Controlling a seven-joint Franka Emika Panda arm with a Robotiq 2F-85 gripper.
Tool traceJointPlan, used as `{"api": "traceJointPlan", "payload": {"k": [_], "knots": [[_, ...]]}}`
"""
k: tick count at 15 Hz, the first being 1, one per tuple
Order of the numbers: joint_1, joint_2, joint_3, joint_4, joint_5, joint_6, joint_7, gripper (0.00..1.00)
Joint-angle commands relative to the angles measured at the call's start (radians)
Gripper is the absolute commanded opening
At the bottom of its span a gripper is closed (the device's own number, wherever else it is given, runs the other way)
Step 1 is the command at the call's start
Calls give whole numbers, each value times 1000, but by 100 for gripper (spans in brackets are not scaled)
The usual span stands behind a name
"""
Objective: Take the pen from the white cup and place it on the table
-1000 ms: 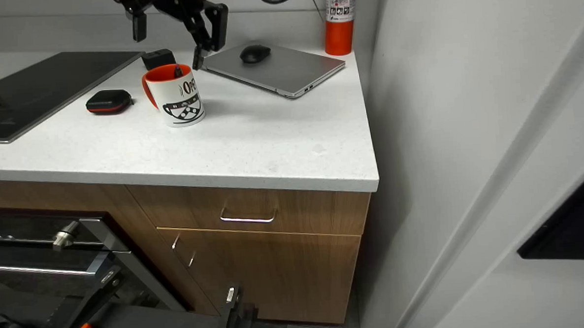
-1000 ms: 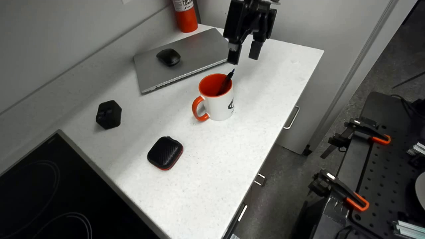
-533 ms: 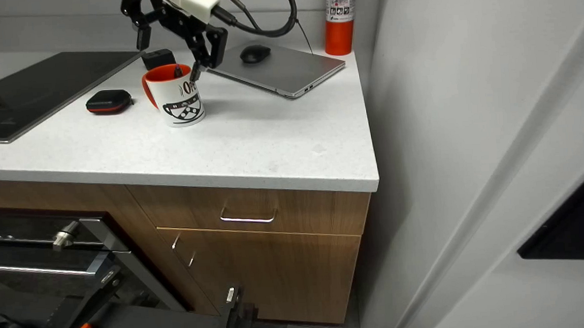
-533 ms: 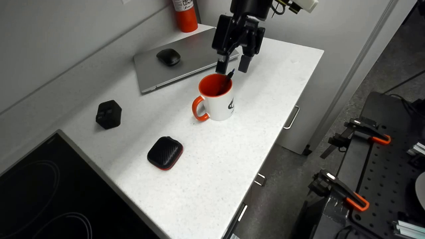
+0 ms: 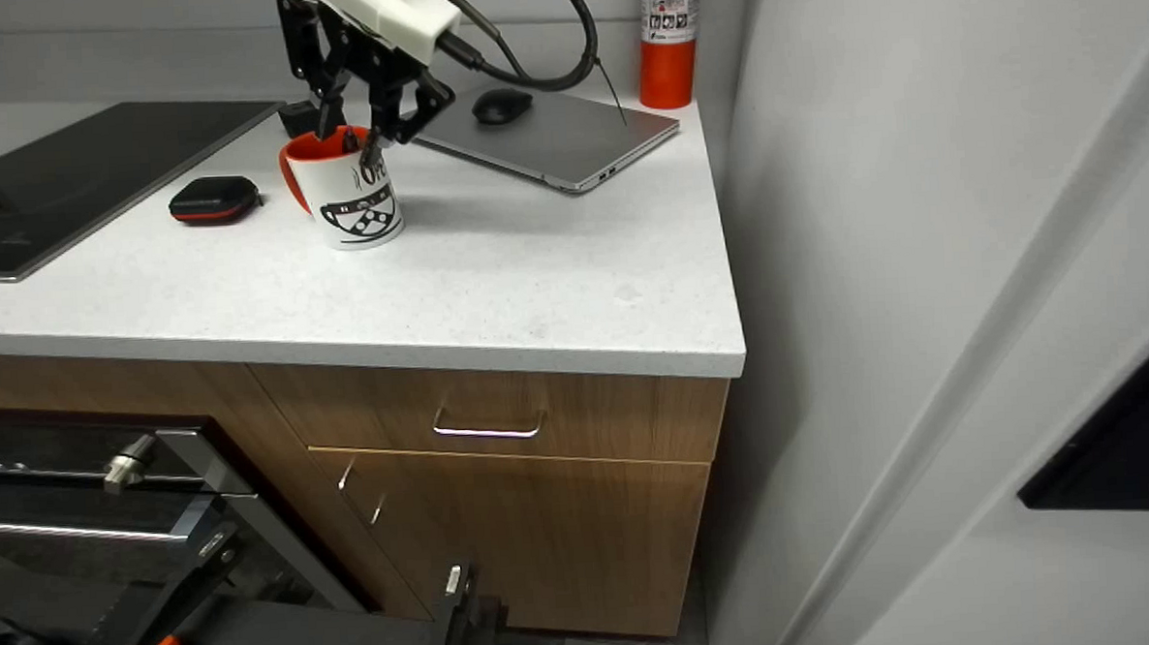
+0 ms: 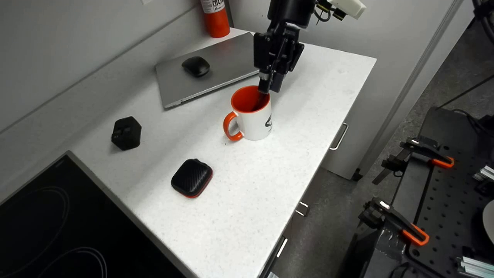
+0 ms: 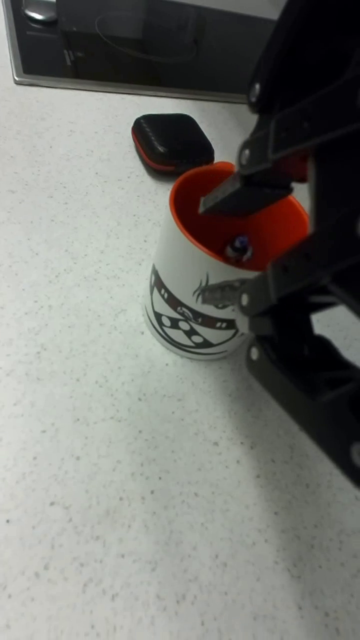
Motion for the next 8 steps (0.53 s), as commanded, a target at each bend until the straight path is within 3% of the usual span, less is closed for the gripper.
{"api": "traceJointPlan", "payload": {"k": [1,3,8], "knots": [[-34,10,19,32,28,-56,-3,10],[-35,9,22,37,30,-79,-2,0],[-23,-83,34,9,-2,-90,10,3]]}}
